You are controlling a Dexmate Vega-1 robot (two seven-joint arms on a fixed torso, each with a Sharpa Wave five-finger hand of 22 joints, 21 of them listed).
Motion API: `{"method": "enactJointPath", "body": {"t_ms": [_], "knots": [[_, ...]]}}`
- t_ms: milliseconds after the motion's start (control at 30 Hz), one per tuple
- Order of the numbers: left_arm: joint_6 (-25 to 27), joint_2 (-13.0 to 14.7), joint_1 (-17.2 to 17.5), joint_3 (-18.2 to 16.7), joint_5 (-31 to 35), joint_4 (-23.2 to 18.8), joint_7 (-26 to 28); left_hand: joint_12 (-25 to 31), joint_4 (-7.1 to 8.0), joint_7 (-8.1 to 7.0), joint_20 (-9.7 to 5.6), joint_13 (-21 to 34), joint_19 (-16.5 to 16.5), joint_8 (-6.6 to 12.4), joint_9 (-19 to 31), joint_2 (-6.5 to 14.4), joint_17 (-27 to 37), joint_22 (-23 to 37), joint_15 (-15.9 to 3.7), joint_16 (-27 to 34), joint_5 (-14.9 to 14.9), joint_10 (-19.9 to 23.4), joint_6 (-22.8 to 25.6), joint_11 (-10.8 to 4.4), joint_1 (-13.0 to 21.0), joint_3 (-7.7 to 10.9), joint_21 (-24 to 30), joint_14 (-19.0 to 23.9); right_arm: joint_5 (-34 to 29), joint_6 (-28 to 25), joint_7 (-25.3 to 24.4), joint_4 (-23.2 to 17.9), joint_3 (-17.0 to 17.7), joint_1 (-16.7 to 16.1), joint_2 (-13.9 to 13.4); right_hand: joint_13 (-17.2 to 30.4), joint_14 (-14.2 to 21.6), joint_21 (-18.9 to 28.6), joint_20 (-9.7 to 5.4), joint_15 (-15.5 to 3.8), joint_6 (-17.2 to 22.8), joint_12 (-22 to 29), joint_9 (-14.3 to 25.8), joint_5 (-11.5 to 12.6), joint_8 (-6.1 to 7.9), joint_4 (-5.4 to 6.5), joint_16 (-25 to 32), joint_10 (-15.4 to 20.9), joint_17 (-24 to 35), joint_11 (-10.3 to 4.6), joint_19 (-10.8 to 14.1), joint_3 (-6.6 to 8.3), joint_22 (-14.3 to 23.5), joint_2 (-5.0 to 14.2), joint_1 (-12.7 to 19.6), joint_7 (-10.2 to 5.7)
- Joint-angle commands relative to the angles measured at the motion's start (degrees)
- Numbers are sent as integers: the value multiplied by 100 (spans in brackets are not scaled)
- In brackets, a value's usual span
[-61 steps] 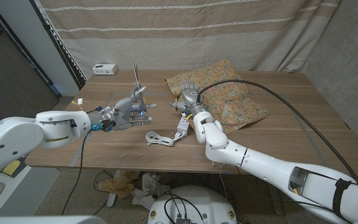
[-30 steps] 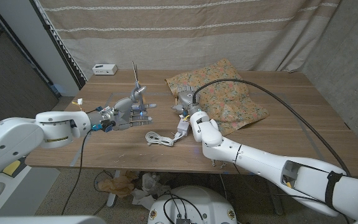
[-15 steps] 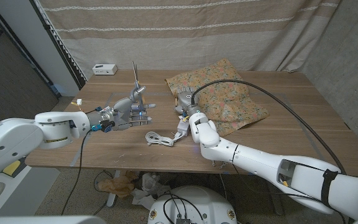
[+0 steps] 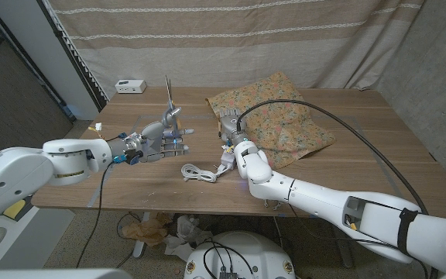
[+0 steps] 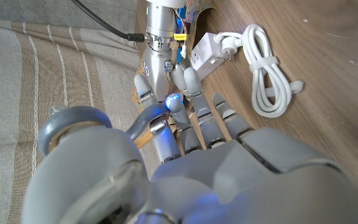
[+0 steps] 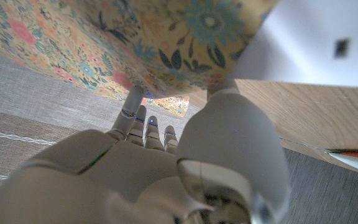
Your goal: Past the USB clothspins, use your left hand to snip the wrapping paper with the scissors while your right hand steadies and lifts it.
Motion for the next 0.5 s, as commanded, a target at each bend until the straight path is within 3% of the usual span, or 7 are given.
{"method": "enactJointPath", "body": {"t_ms": [33, 133, 233, 400, 467, 500], "knots": [[7, -10, -20, 4, 16, -14, 3, 46, 21, 249, -10, 11, 13, 9, 27, -14, 24, 14, -786, 26, 56, 299, 322, -273, 59, -7, -20, 76, 95, 45, -88, 89, -21, 25, 25, 20, 10, -41, -96, -75, 31, -7, 21, -242, -12, -11, -40, 37, 79, 11, -1119, 212, 73, -3, 300, 530], [7, -8, -16, 1, 15, -13, -14, 55, 23, 250, -8, 20, 9, 10, 27, -13, 31, 14, -792, 30, 57, 307, 328, -272, 58, -8, -21, 78, 127, 22, -75, 80, -13, 21, 24, 25, 86, -224, -129, -112, 78, 14, 26, -395, 3, -19, -64, 105, 98, 7, -923, 407, -39, -14, 475, 529], [2, -20, -11, -2, 10, -13, -11, 66, 29, 248, -13, 27, 16, 9, 28, -11, 10, 14, -793, 22, 59, 323, 339, -272, 57, -7, -18, 96, 139, -17, -71, 71, -15, 20, 21, 18, -33, -374, -53, -78, 75, -52, 28, -463, -6, 77, -170, -31, 92, 12, -989, 463, -126, -50, 357, 529], [-12, -38, 10, -18, 20, -12, -6, 91, 32, 245, -8, 50, 16, 8, 26, -12, 21, 15, -794, 30, 60, 345, 352, -271, 62, -7, -18, 101, 155, -88, -112, 93, -24, 5, 46, 13, -119, -476, -92, -47, 17, -113, 27, -503, -31, 81, -281, -164, 71, 12, -931, 570, -220, -76, 325, 528], [-11, -33, 15, -25, 21, -9, -26, 109, 33, 245, -11, 67, 19, 7, 29, -11, 25, 14, -795, 32, 61, 359, 352, -271, 64, -6, -17, 101, 173, -107, -157, 95, -12, -10, 55, 9, -5, -642, -106, 1, 0, -135, 27, -509, -33, 51, -331, -203, 20, 9, -769, 729, -387, -88, 368, 527], [-8, -28, 20, -30, 27, -12, -30, 123, 34, 246, -6, 81, 17, 8, 30, -11, 23, 15, -798, 32, 62, 366, 353, -269, 64, -6, -17, 105, 207, -147, -167, 87, 20, -30, 73, 1, 179, -814, -10, 33, -2, -146, 28, -524, -28, 28, -415, -213, -82, 8, -332, 888, -660, -218, 360, 530]]}}
